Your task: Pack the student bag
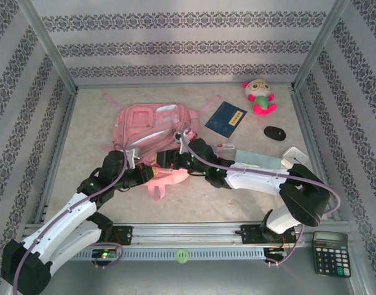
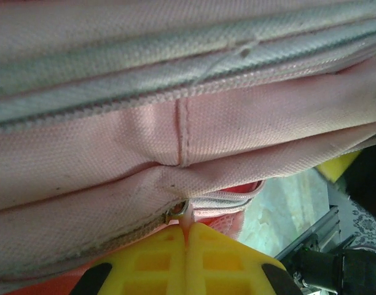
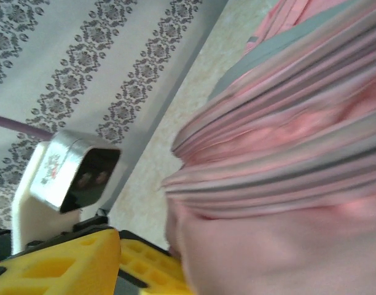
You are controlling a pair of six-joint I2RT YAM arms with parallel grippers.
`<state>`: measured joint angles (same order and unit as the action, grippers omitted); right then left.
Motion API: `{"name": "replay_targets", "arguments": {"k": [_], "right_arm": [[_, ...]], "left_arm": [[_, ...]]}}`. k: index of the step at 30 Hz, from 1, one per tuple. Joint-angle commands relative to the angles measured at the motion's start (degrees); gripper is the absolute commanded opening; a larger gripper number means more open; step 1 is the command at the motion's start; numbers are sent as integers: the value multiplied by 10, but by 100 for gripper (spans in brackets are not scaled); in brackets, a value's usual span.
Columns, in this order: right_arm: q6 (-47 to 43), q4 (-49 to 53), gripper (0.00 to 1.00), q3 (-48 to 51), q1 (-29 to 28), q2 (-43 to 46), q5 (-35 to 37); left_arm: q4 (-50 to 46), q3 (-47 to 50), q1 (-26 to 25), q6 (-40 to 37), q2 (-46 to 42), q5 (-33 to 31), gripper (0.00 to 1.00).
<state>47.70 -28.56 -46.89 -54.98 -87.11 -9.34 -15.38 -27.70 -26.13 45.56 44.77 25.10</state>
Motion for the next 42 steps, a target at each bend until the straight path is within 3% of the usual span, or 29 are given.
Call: {"name": "replay_targets", "arguments": {"k": [1, 4, 8, 9, 11, 12, 22, 31, 42], "right_arm": [[56, -123, 58, 9, -14, -19, 62], [61, -134, 49, -7, -14, -38, 86], [65, -140, 23, -22, -17, -50, 93], [70, -140, 18, -23, -20, -50, 96], [81, -140, 10, -21, -29, -45, 114], [86, -139, 9, -19, -32, -43, 123], [108, -107, 3, -40, -59, -28, 187], [83, -5, 0, -80, -79, 9, 237], [56, 50, 0, -118, -96, 13, 259]], "left_arm": [[70, 1, 7, 7, 4, 30, 0], [71, 1, 7, 7, 4, 27, 0], [65, 2, 8, 5, -3, 14, 0], [62, 2, 7, 8, -4, 6, 3], [69, 7, 9, 19, -5, -4, 20], [75, 9, 8, 26, -4, -7, 25], [33, -14, 8, 11, 32, -17, 38], [-106, -47, 7, -6, 21, -117, 41], [-86, -53, 7, -12, 58, -100, 17]]}}
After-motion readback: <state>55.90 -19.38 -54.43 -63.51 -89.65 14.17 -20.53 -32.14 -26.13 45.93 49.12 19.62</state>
